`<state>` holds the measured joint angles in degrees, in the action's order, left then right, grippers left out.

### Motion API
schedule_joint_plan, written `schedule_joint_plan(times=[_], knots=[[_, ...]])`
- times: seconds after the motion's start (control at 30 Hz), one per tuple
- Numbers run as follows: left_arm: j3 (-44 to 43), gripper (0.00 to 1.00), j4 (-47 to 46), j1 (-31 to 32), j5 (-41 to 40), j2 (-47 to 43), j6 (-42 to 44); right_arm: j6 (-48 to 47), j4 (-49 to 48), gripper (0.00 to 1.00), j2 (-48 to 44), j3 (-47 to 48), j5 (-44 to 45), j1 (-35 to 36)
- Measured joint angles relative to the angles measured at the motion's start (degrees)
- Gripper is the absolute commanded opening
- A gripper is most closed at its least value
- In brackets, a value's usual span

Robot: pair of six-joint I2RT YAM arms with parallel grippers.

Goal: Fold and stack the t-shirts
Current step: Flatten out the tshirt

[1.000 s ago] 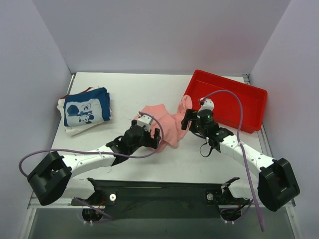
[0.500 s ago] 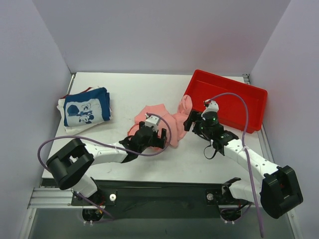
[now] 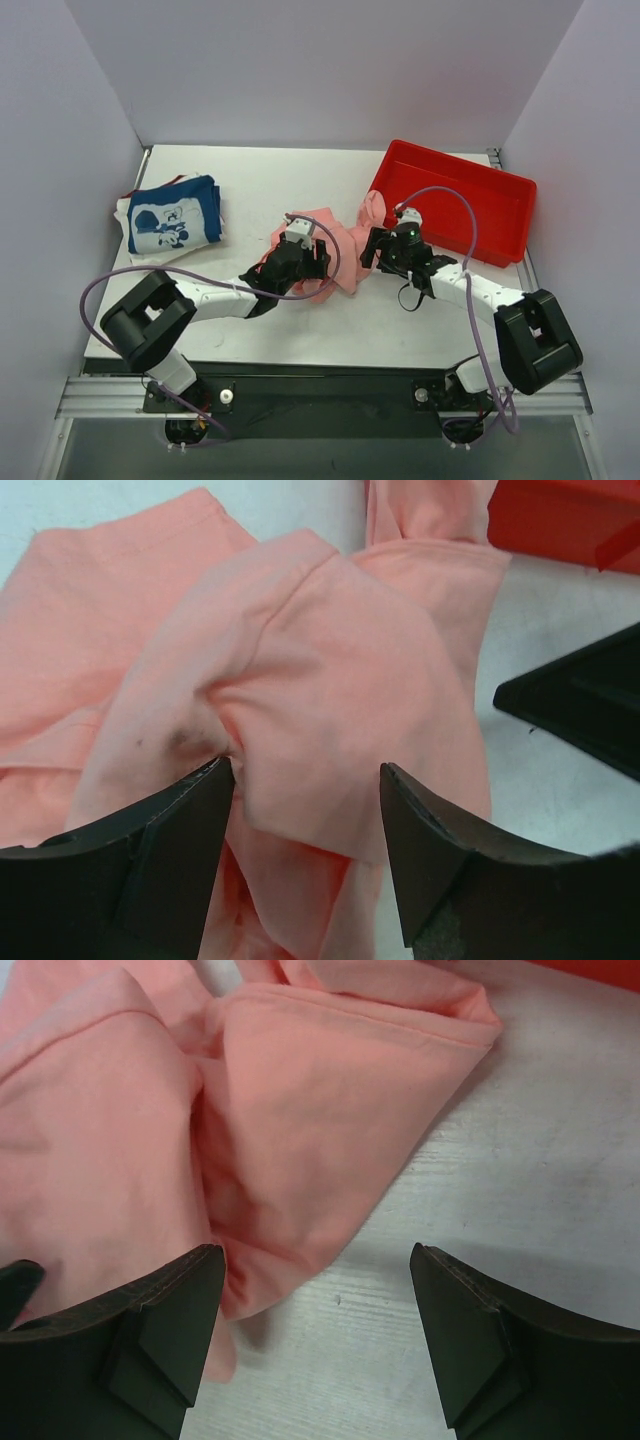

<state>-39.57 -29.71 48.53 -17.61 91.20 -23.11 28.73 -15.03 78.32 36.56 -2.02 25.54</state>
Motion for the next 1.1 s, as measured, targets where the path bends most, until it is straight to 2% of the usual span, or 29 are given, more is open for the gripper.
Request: schedule_joint_plan(times=[0.37, 0.6, 0.63, 0.7, 0.73, 0.8, 0.83, 1.1], knots=[[0.0, 0.67, -5.75, -6.67, 7.85, 1.68, -2.32, 0.09, -1.14, 0.76, 10.36, 6.19, 0.07, 0.0], [0.0, 0.67, -7.41, -7.78, 11.8, 5.03, -3.63, 0.22, -1.25, 0.73, 16.79, 9.73, -0.28, 0.0], [-0.02, 0.64, -7.48, -7.78, 12.26, 5.4, -3.74, 0.22, -1.27, 0.68, 17.44, 10.12, -0.42, 0.0], [-0.02, 0.49, -7.87, -7.87, 13.22, 6.12, -4.0, 0.2, -1.31, 0.56, 18.82, 11.06, -0.68, 0.0], [-0.02, 0.28, -8.33, -8.02, 13.81, 6.54, -4.2, 0.11, -1.29, 0.42, 19.3, 11.56, -0.87, 0.0], [-0.02, 0.08, -9.35, -8.52, 15.72, 7.37, -4.72, -0.11, -1.33, 0.19, 20.55, 12.66, -1.84, 0.0], [-0.02, 0.0, -10.19, -8.87, 16.85, 7.74, -4.9, -0.09, -1.36, 0.02, 21.05, 13.11, -2.19, 0.0], [3.34, 0.0, -14.1, -14.53, 23.65, 4.83, -5.25, -0.39, 0.11, 0.0, 18.93, 12.92, -2.82, 0.0]])
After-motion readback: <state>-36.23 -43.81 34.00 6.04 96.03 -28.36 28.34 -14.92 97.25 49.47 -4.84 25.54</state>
